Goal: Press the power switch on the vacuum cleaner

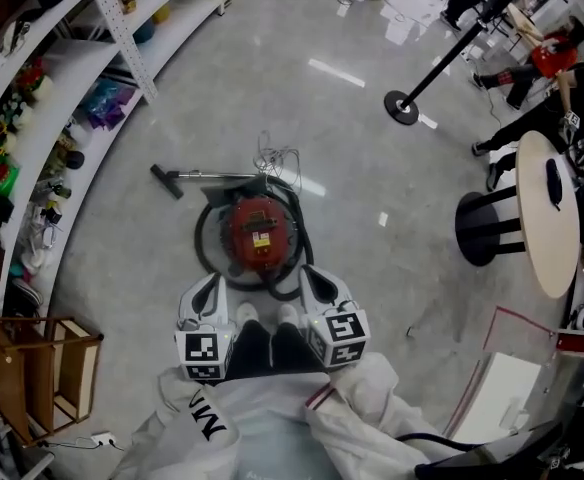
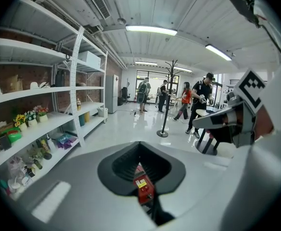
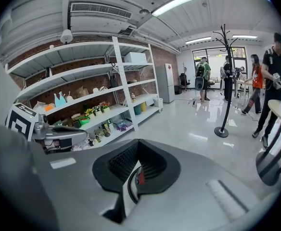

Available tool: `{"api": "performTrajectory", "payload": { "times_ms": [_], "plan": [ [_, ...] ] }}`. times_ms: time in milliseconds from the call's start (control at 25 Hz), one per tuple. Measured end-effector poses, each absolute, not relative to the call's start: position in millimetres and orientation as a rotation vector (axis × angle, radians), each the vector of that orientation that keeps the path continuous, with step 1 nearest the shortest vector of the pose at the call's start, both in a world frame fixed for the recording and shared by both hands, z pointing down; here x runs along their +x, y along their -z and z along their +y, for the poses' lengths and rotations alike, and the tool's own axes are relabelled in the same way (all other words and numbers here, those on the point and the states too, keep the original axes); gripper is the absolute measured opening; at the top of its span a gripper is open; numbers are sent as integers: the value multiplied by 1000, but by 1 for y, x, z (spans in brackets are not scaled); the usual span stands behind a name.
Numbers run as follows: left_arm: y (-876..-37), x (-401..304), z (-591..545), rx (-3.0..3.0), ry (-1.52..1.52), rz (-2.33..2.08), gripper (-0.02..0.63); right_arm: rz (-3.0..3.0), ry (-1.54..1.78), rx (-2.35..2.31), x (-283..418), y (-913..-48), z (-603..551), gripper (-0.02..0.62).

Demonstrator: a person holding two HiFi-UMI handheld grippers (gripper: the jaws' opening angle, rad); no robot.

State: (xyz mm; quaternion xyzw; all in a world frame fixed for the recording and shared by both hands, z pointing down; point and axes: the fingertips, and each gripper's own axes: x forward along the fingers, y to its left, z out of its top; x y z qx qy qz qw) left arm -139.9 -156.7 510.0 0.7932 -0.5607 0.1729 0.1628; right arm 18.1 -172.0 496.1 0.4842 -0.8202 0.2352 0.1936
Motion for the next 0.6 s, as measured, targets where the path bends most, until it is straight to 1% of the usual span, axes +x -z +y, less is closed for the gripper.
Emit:
{"api": "performTrajectory", "payload": {
  "times_ms": [600],
  "plan": [
    [-579,-136,-159,2166,-563,-1574,0,-2260,-756,1308,20,-572,-184,0]
  ]
}}
